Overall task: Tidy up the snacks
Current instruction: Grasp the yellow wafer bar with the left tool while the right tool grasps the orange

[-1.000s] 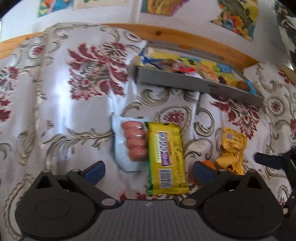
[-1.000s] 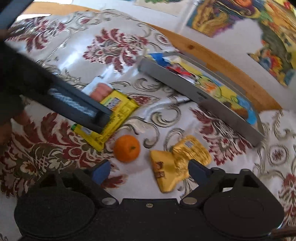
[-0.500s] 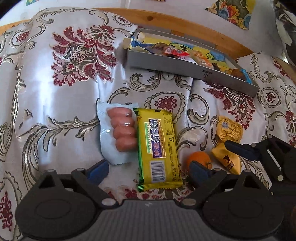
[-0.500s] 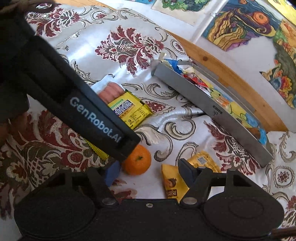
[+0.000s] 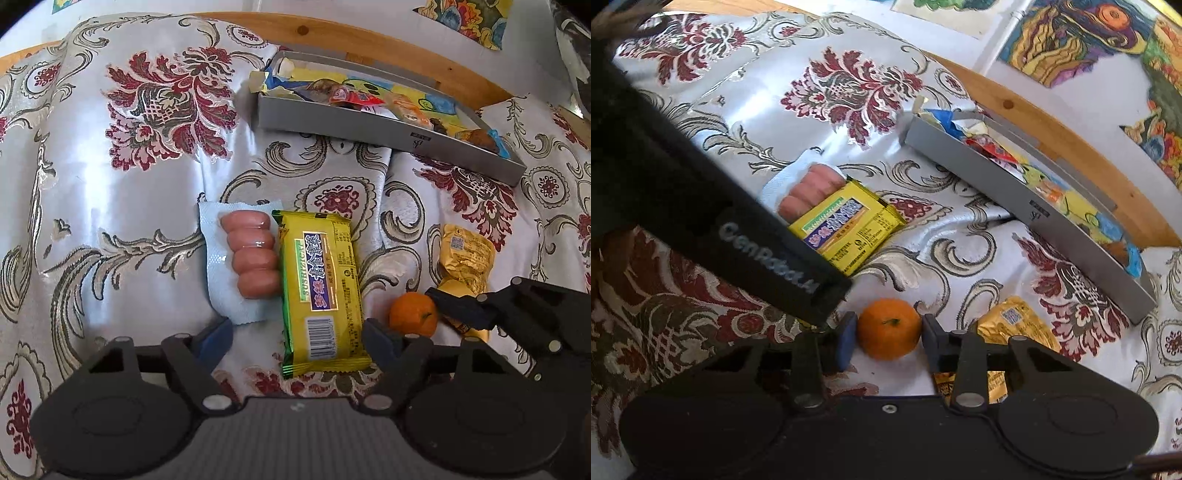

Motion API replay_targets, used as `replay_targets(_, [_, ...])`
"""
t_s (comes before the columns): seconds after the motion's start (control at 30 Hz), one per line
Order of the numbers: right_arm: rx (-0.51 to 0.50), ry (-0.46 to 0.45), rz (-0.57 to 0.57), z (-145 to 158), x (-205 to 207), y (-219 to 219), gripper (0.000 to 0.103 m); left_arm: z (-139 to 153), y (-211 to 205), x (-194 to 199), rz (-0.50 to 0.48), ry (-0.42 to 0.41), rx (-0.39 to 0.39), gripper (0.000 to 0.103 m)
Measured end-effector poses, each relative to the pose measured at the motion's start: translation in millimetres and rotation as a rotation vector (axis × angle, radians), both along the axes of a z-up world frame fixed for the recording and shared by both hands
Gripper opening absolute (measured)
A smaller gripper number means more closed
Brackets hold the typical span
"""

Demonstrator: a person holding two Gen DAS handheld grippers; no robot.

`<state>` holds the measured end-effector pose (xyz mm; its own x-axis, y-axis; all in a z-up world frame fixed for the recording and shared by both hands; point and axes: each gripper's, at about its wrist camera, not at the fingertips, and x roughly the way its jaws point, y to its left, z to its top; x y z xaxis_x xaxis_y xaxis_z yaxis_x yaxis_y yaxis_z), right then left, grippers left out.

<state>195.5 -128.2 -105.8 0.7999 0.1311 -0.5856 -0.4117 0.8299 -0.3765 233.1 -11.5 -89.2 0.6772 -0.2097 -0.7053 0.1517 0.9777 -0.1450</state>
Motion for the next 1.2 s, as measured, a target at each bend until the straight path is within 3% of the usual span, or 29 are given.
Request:
replay_targets(0.4, [-0.015, 0.049, -0.057, 21.3, -4.6, -16.2, 0.039, -3.0, -6.2, -4.6, -0.016, -0.019, 0.033, 0.084])
replay_targets(0.67, [0.075, 0.06, -0.083, 41.4, -7.5, -32.2, 0.039, -6.1, -11.8, -5.8, -0.02, -0.028, 0.063, 0.087])
replay_targets(0.83, [0.075, 0.027, -0.083, 52.2, -10.0, -35.3, 0.039, -7.6, -14.5, -8.0, -0.026, -0.04, 0.087, 0.087])
replay_targets(1.2, [0.094, 0.023, -0.101, 56.5, -7.7, -40.5, 0.039, -10.2, -41.0, -10.1, 0.005, -0.055, 0.229, 0.088])
